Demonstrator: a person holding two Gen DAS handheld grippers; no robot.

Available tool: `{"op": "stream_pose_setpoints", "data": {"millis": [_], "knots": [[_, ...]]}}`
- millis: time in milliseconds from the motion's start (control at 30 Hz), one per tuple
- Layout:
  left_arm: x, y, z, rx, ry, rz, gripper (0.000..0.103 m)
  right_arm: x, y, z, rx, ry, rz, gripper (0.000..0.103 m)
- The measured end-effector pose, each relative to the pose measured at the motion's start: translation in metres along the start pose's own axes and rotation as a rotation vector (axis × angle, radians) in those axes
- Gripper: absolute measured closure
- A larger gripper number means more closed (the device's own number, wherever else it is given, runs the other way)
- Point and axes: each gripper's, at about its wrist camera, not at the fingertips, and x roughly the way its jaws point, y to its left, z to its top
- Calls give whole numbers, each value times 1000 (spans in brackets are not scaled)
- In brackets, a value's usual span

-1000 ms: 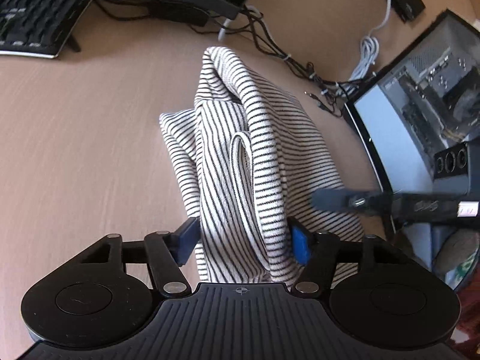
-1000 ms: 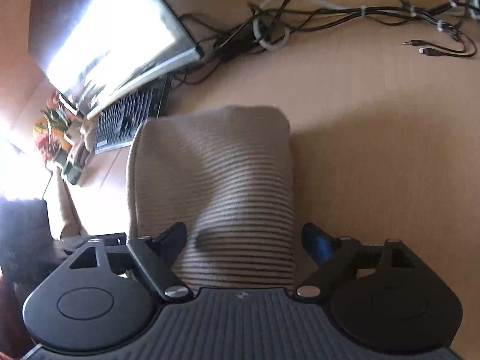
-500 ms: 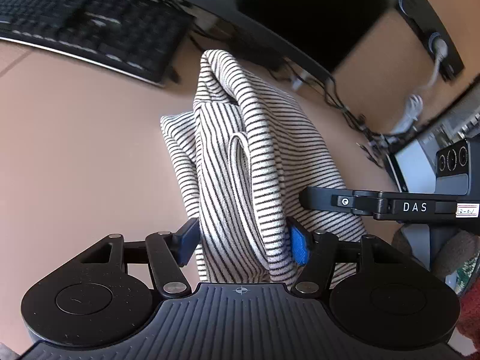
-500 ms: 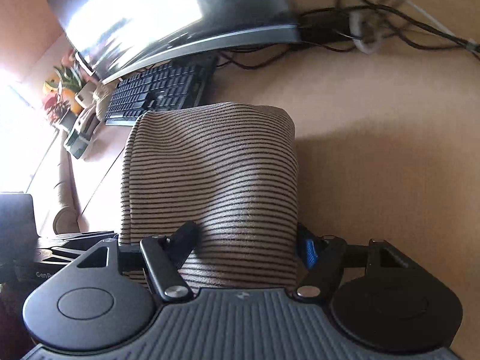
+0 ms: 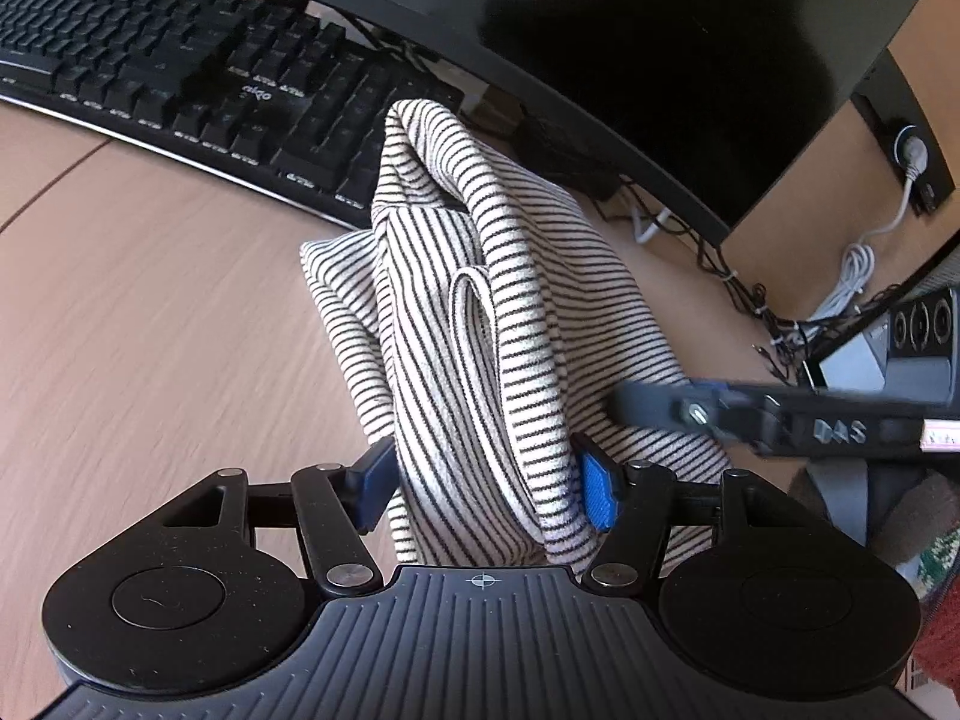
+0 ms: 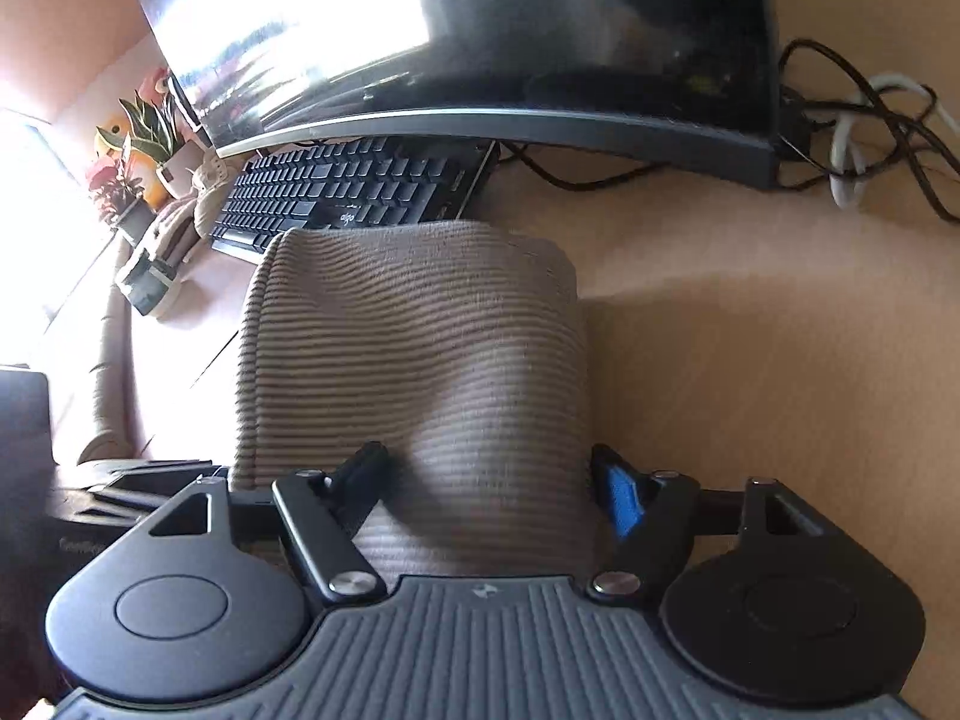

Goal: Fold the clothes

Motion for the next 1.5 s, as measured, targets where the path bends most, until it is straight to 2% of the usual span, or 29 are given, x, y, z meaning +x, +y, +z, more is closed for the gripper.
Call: {"op": "stream_pose_setpoints", "data": {"millis": [167,233,267,333,467,567,667,733,867,967,1100,1200,1267,1300,1400,1467,1500], "knots": [[1,3,1,-5,8,-29,37,-6,-13,-28,134,39,82,22],[3,4,2,-6,12,-45,37,-5,-11,-33,142,40,97,18],[4,5,3,-9,14,-56,37,-5,-8,-32,127,39,86,19],[7,4,6,-16,18,-79,37,-11,2,-25,77,13,59,29],[16,1,9,-24,29,-123,37,-27,18,-11,-48,-50,-1,34],[11,-3,12,20,42,-109,37,-12,16,-18,-102,-1,-95,35],[-16,-10,21,72,-16,-75,38,-5,9,-25,-82,2,-124,32],[-39,-16,33,113,-83,-56,38,-6,10,-27,-79,-11,-135,30],[-60,-33,59,187,-165,-87,37,-8,21,-30,-148,-33,-181,27],[-45,-37,73,213,-146,-100,37,-18,31,-30,-190,-73,-209,26],[-6,-30,79,224,-64,-69,40,-32,44,-30,-247,-126,-247,24],[8,-14,80,192,-34,-65,41,-42,54,-30,-290,-166,-274,25],[11,-6,81,180,-29,-79,43,-46,71,-29,-331,-195,-246,32],[12,-4,81,177,-26,-82,43,-47,80,-29,-352,-209,-227,40],[17,4,81,168,-19,-91,44,-22,103,-36,-408,-128,-176,44],[17,8,80,161,-19,-101,44,4,113,-50,-479,-83,-225,44],[16,10,81,161,-19,-106,44,17,117,-57,-517,-61,-256,40]]}}
